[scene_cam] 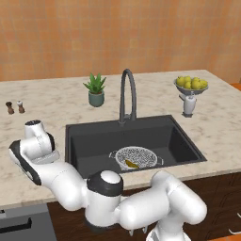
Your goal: Put the colander in the sink, put the apple, pear in the colander, and turn on the sink faucet and pour water over the colander.
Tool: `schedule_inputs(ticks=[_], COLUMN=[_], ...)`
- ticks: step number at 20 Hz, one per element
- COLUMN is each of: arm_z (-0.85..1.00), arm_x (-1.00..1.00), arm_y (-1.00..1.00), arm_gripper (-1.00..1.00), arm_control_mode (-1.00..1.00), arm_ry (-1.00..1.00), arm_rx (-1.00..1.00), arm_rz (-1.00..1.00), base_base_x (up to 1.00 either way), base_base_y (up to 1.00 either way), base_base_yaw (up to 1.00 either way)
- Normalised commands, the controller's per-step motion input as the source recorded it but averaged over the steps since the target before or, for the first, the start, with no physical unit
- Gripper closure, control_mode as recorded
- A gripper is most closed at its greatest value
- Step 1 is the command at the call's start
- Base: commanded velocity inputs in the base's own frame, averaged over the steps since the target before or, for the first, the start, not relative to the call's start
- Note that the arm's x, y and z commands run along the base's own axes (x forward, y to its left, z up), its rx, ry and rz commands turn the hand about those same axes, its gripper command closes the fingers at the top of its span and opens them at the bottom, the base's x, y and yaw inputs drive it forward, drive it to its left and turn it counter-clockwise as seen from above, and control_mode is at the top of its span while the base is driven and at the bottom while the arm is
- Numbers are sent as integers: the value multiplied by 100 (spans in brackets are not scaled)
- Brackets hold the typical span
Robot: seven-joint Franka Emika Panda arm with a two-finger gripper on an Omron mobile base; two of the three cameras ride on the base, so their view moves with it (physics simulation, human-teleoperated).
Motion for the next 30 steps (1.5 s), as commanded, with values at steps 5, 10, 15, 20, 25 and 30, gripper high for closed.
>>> schedule_inputs(ticks=[5,10,15,20,25,30], arm_z=[-35,-40,-31,6,15,25], arm_x=[0,0,-20,-59,-57,-50], arm_y=[2,1,-12,-52,-77,-89], arm_gripper=[-100,100,100,100,100,100], arm_control_mode=[-100,-100,-100,-100,-100,-100], arm_ry=[0,1,0,-13,-26,-17], arm_rx=[-7,-1,0,-6,-6,-1], arm_rz=[0,0,2,7,0,0], base_base_x=[0,0,0,0,0,0], base_base_y=[0,0,0,0,0,0], base_base_yaw=[0,0,0,0,0,0])
